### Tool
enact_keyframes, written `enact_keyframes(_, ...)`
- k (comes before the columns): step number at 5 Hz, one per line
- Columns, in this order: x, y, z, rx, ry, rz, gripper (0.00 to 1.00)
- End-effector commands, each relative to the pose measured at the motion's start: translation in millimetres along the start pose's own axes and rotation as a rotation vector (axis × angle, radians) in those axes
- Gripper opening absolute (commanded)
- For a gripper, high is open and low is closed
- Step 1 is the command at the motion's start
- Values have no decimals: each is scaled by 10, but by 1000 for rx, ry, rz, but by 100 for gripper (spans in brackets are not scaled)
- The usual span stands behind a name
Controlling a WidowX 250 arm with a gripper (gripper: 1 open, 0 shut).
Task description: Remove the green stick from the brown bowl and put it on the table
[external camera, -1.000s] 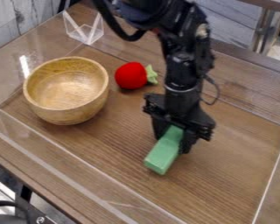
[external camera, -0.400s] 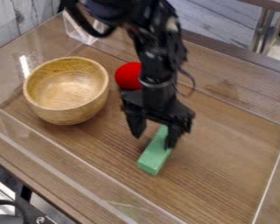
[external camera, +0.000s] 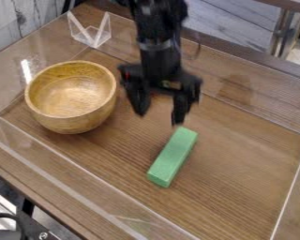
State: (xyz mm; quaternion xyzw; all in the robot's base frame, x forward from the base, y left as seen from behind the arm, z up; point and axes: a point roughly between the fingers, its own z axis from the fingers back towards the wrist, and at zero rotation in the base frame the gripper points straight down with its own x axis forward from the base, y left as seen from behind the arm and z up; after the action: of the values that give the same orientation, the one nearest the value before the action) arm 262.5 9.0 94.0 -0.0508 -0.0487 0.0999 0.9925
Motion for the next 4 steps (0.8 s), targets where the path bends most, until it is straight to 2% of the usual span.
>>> enact_keyframes(1,186,73,259,-11,-73,21,100)
enact_keyframes(2,277,197,268,-2,-91,32,100)
enact_keyframes(4,415,27,438,-13,-83,-53,100)
